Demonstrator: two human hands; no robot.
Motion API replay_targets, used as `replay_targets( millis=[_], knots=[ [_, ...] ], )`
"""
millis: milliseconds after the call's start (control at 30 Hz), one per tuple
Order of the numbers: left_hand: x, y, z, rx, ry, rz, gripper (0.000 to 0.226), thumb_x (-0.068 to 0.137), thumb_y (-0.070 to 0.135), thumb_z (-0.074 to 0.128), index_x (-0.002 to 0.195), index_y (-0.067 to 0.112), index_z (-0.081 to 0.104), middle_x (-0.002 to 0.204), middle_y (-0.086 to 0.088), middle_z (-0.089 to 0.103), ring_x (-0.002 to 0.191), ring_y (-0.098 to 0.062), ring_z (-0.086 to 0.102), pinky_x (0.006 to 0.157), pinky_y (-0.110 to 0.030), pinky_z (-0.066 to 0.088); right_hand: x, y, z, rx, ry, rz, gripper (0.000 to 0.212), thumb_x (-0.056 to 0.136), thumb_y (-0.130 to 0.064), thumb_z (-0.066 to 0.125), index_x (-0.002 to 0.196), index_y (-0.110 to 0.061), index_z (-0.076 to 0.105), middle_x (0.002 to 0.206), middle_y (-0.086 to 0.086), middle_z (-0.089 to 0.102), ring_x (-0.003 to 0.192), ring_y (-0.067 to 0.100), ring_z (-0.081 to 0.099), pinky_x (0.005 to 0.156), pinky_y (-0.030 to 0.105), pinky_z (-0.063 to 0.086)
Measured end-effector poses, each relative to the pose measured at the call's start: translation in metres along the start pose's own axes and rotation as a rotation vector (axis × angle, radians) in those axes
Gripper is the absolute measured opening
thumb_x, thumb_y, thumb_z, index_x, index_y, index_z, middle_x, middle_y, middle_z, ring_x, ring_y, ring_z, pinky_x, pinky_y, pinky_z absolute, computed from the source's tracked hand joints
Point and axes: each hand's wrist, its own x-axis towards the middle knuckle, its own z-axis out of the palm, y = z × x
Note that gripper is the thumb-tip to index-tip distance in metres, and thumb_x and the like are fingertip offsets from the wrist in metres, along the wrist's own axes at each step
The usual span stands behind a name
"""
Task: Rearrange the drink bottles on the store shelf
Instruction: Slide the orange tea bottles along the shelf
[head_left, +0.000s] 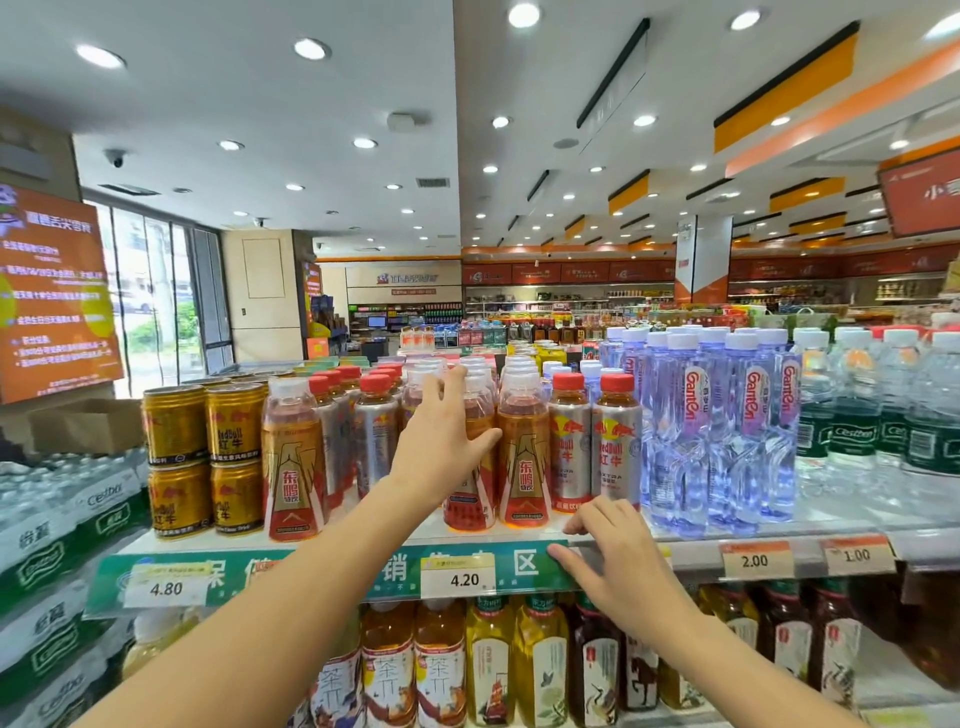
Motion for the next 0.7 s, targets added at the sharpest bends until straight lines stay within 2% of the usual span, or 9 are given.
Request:
replay_targets(
  millis=[100, 333, 400, 500, 567, 633, 700],
  knots=[
    [0.0, 0.0, 0.004, 0.023, 0.015, -0.007, 0.089, 0.091, 0.048, 0.073, 0.158, 0.022, 0.021, 0.158, -0.014, 0.032, 0.12, -0.035, 0.062, 0.087, -0.043, 0.06, 0.0, -0.001, -0.001, 0.006, -0.002, -0.001, 0.02, 0.095, -0.051, 0.063, 0.101, -0.032, 0.058, 0.099, -0.019, 0.05, 0.095, 0.007, 0.046, 0.083, 0.026, 0.046],
    [-0.002, -0.002, 0.001, -0.006, -0.04, -0.018, 0.095, 0.093, 0.056, 0.066, 0.162, 0.03, 0.006, 0.169, -0.01, 0.018, 0.135, -0.034, 0.054, 0.099, -0.047, 0.057, 0.002, -0.006, -0.008, -0.009, -0.05, 0.004, 0.021, 0.096, -0.053, 0.06, 0.102, -0.033, 0.057, 0.1, -0.02, 0.049, 0.096, 0.006, 0.044, 0.086, 0.025, 0.045],
    [-0.003, -0.003, -0.002, -0.023, -0.053, 0.0, 0.093, 0.095, 0.053, 0.064, 0.162, 0.032, 0.004, 0.168, -0.008, 0.019, 0.128, -0.031, 0.059, 0.094, -0.044, 0.058, 0.004, -0.008, -0.013, -0.034, -0.092, 0.003, 0.021, 0.097, -0.054, 0.058, 0.102, -0.033, 0.056, 0.1, -0.021, 0.048, 0.097, 0.006, 0.043, 0.088, 0.025, 0.044],
    [-0.003, -0.007, -0.004, -0.031, -0.065, 0.039, 0.098, 0.094, 0.046, 0.068, 0.163, 0.032, -0.001, 0.164, -0.008, 0.025, 0.104, -0.024, 0.067, 0.078, -0.035, 0.058, 0.011, -0.011, -0.027, -0.043, -0.183, -0.001, 0.021, 0.096, -0.055, 0.06, 0.099, -0.034, 0.056, 0.099, -0.021, 0.049, 0.097, 0.005, 0.046, 0.089, 0.026, 0.046],
    [-0.005, -0.007, -0.005, -0.038, -0.078, 0.036, 0.105, 0.094, 0.045, 0.069, 0.163, 0.031, -0.009, 0.166, -0.007, 0.021, 0.112, -0.025, 0.065, 0.083, -0.036, 0.058, 0.021, -0.016, -0.043, -0.066, -0.287, -0.011, 0.022, 0.096, -0.058, 0.058, 0.096, -0.036, 0.057, 0.096, -0.022, 0.052, 0.094, 0.002, 0.05, 0.086, 0.027, 0.051],
    [-0.008, -0.008, -0.008, -0.063, -0.091, 0.016, 0.107, 0.094, 0.045, 0.069, 0.162, 0.029, -0.012, 0.17, -0.007, 0.015, 0.13, -0.029, 0.057, 0.095, -0.041, 0.055, 0.04, -0.021, -0.062, -0.103, -0.368, -0.016, 0.024, 0.097, -0.057, 0.055, 0.091, -0.034, 0.06, 0.089, -0.019, 0.058, 0.084, 0.0, 0.056, 0.079, 0.028, 0.056],
    [-0.012, -0.011, -0.012, -0.088, -0.1, 0.007, 0.106, 0.095, 0.045, 0.069, 0.163, 0.025, -0.01, 0.171, -0.007, 0.011, 0.142, -0.029, 0.046, 0.106, -0.043, 0.048, 0.067, -0.026, -0.083, -0.1, -0.331, -0.023, 0.023, 0.1, -0.047, 0.058, 0.088, -0.028, 0.062, 0.084, -0.015, 0.061, 0.076, 0.002, 0.059, 0.073, 0.031, 0.059]
  ],
)
